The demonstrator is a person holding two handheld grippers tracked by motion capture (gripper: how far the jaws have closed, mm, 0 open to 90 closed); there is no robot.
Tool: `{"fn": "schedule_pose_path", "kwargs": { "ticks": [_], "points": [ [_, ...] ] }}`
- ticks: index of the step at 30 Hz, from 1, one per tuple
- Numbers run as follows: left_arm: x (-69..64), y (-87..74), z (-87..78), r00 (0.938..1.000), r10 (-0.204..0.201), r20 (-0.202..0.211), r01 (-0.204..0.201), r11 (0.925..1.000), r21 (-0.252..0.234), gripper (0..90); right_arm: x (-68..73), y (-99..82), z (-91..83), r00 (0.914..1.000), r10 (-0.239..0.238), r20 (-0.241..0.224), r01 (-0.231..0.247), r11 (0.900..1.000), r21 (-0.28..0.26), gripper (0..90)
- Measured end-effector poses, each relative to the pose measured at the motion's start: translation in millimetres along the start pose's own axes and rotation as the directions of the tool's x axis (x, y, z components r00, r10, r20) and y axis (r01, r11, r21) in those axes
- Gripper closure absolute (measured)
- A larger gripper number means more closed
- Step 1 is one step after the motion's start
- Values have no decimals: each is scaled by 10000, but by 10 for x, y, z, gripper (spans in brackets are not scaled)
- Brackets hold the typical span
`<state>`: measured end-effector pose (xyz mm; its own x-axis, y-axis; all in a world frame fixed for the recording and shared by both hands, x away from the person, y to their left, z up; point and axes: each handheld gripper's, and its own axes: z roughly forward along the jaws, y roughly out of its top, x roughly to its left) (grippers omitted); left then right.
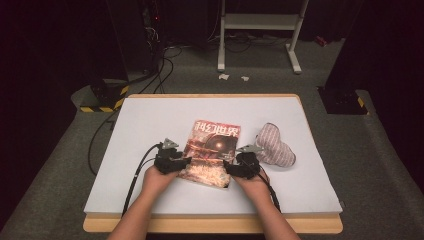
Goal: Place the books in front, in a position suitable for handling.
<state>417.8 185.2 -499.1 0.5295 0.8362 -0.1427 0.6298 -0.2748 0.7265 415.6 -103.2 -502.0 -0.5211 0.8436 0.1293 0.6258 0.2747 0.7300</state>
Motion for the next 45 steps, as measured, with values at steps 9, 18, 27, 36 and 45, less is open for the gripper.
{"fn": "schedule_pose_path", "kwargs": {
  "ticks": [9,18,27,36,45],
  "points": [
    [-289,-221,-170,9989,450,106,-450,9990,-72,499,84,-119,-112,9993,-367,122,367,9993,33,388],
    [-421,-280,-248,9944,1042,-156,-1043,9945,-64,521,103,-219,-214,9982,-598,-102,599,9982,28,415],
    [-324,-250,-177,9995,277,153,-275,9996,-110,471,76,-199,-204,9978,-575,-324,579,9983,111,392],
    [-370,-317,-208,9982,427,417,-416,9988,-248,478,78,-272,-290,9974,-629,-355,634,9979,146,437],
    [-465,-376,-277,9951,695,698,-683,9975,-190,493,78,-421,-448,9963,-744,-431,745,9972,19,458]
  ]
}}
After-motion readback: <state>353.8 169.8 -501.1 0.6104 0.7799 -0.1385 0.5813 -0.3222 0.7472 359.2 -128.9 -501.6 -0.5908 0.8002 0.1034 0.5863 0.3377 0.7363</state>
